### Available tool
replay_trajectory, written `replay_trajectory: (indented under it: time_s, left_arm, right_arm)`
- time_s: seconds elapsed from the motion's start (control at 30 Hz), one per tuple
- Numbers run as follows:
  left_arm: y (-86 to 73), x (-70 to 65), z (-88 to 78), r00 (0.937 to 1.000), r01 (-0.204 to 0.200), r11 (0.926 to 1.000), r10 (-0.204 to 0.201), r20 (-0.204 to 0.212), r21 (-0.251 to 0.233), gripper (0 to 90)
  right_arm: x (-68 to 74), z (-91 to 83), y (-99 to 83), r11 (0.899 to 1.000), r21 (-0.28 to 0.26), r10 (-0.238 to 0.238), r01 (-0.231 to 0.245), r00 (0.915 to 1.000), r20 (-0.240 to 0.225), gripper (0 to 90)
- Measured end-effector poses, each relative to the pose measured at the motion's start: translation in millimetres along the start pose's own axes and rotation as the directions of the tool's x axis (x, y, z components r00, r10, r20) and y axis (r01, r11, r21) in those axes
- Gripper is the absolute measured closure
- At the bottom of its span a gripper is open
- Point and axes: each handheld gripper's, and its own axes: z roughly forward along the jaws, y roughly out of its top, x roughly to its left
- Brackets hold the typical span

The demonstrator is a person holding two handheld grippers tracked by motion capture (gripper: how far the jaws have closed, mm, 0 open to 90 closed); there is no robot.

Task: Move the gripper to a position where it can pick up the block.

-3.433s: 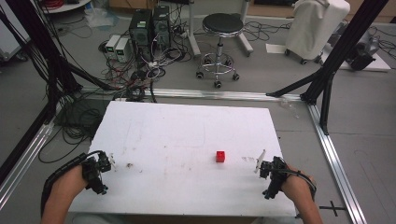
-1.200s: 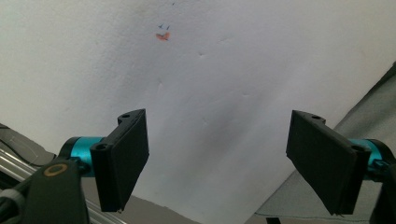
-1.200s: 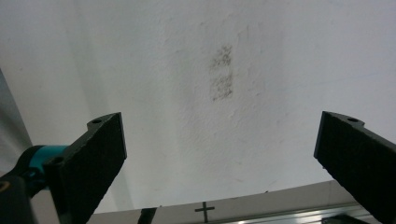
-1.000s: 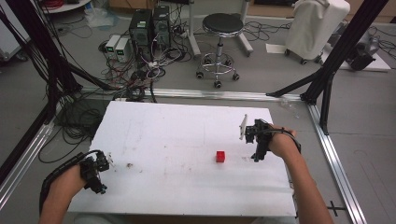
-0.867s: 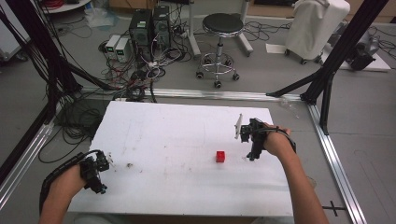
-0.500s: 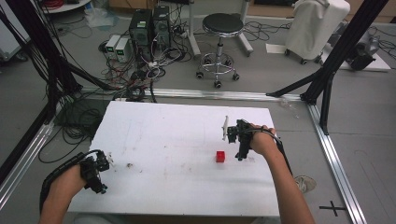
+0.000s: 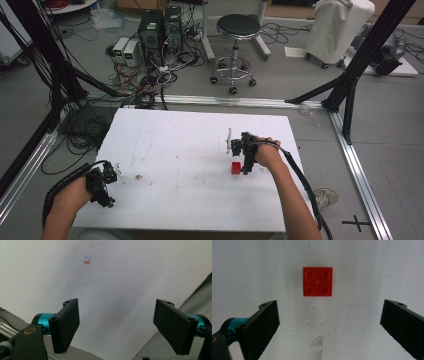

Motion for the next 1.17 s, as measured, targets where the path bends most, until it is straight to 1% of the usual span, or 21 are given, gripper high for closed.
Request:
replay_trajectory:
  time_s: [0.03, 0.17, 0.27, 0.33, 0.37, 0.4, 0.43, 0.5, 0.53, 0.57, 0.6, 0.63, 0.67, 0.7, 0.8, 0.83, 0.97, 1.0, 1.03, 1.17]
  left_arm:
    - [-0.1, -0.1, 0.3, 1.0, 0.002, 1.0, -0.002, -0.001, -0.002, 21.4]
    - [-0.1, 0.0, 0.6, 1.0, 0.003, 1.0, -0.003, 0.004, -0.001, 21.4]
    - [0.2, 0.0, 0.8, 1.0, 0.002, 1.0, -0.002, 0.003, -0.002, 21.4]
    - [0.4, -0.1, 0.9, 1.0, -0.001, 1.0, 0.001, 0.004, 0.0, 21.4]
    - [0.5, -0.2, 0.9, 1.0, -0.001, 1.0, 0.001, 0.003, 0.0, 21.4]
    - [0.6, -0.2, 0.9, 1.0, -0.001, 1.0, 0.001, 0.003, 0.0, 21.4]
    - [0.5, -0.2, 0.9, 1.0, -0.001, 1.0, 0.001, 0.003, 0.0, 21.4]
    - [0.4, -0.1, 0.8, 1.0, 0.0, 1.0, 0.0, 0.004, 0.0, 21.4]
    - [0.3, 0.0, 0.9, 1.0, 0.0, 1.0, 0.0, 0.004, 0.001, 21.4]
    - [0.5, -0.8, 1.4, 1.0, 0.009, 1.0, -0.009, 0.002, -0.003, 21.4]
    - [0.3, 0.2, 1.3, 1.0, -0.001, 1.0, 0.001, 0.005, 0.0, 21.3]
    - [0.4, 0.2, 1.3, 1.0, -0.001, 1.0, 0.001, 0.006, 0.001, 21.3]
    - [0.3, 0.1, 1.5, 1.0, 0.0, 1.0, 0.0, 0.005, 0.0, 21.3]
    - [0.4, 0.2, 1.7, 1.0, 0.0, 1.0, 0.0, 0.004, 0.001, 21.4]
    - [0.2, 0.3, 1.9, 1.0, 0.001, 1.0, -0.001, 0.005, 0.001, 21.4]
    - [0.2, 0.3, 1.8, 1.0, 0.0, 1.0, 0.0, 0.005, 0.002, 21.4]
    - [0.3, 0.3, 1.5, 1.0, 0.0, 1.0, 0.0, 0.008, 0.0, 21.4]
    - [0.3, 0.3, 1.4, 1.0, 0.001, 1.0, -0.001, 0.007, 0.002, 21.4]
    - [0.2, 0.2, 1.6, 1.0, 0.001, 1.0, -0.001, 0.006, 0.0, 21.4]
    - [0.2, 0.5, 1.5, 0.9999, 0.001, 1.0, -0.001, 0.01, -0.001, 21.4]
  right_arm:
    - [0.0, 0.0, 0.0, 1.0, 0.0, 0.0, 0.0, 1.0, 0.0, 1.6]
    - [0.4, 10.1, 3.9, 1.0, -0.001, -0.003, 0.003, 0.9999, -0.016, 1.6]
    - [1.1, 17.3, 6.2, 1.0, 0.018, -0.012, 0.012, 0.9998, -0.015, 1.6]
    - [2.5, 21.2, 8.6, 1.0, 0.028, -0.01, 0.011, 0.9997, -0.023, 1.6]
    - [2.5, 23.2, 10.1, 1.0, 0.025, -0.011, 0.011, 0.9996, -0.027, 1.5]
    - [1.3, 25.8, 11.7, 1.0, 0.01, -0.027, 0.027, 0.9993, -0.025, 1.6]
    - [2.2, 27.3, 13.2, 1.0, 0.02, -0.016, 0.016, 0.9995, -0.029, 1.6]
    - [2.8, 30.9, 15.8, 1.0, 0.029, -0.012, 0.013, 0.9994, -0.034, 1.6]
    - [1.1, 33.2, 16.8, 0.999, 0.016, -0.035, 0.035, 0.9989, -0.031, 1.6]
    - [1.9, 34.2, 17.4, 0.999, 0.027, -0.02, 0.021, 0.9993, -0.033, 1.6]
    - [1.6, 35.0, 17.7, 0.999, 0.03, -0.021, 0.022, 0.9993, -0.031, 1.6]
    - [1.8, 37.4, 17.9, 0.999, 0.041, -0.002, 0.004, 0.9994, -0.036, 1.6]
    - [1.8, 37.4, 17.9, 0.999, 0.041, -0.002, 0.004, 0.9994, -0.036, 1.6]
    - [0.2, 38.6, 18.1, 0.999, 0.034, -0.02, 0.021, 0.9992, -0.035, 1.6]
    - [0.6, 39.5, 18.2, 0.999, 0.039, -0.009, 0.01, 0.9995, -0.032, 1.6]
    - [-0.2, 40.3, 18.4, 0.999, 0.033, -0.021, 0.022, 0.9992, -0.035, 1.6]
    - [0.2, 40.7, 18.6, 0.999, 0.037, -0.016, 0.018, 0.9993, -0.035, 1.6]
    - [1.0, 40.2, 18.4, 0.999, 0.048, -0.002, 0.004, 0.9993, -0.037, 1.6]
    - [0.6, 40.3, 18.4, 0.999, 0.042, -0.012, 0.013, 0.9993, -0.036, 1.6]
    - [0.6, 40.1, 17.8, 0.999, 0.043, -0.02, 0.022, 0.9991, -0.037, 1.6]
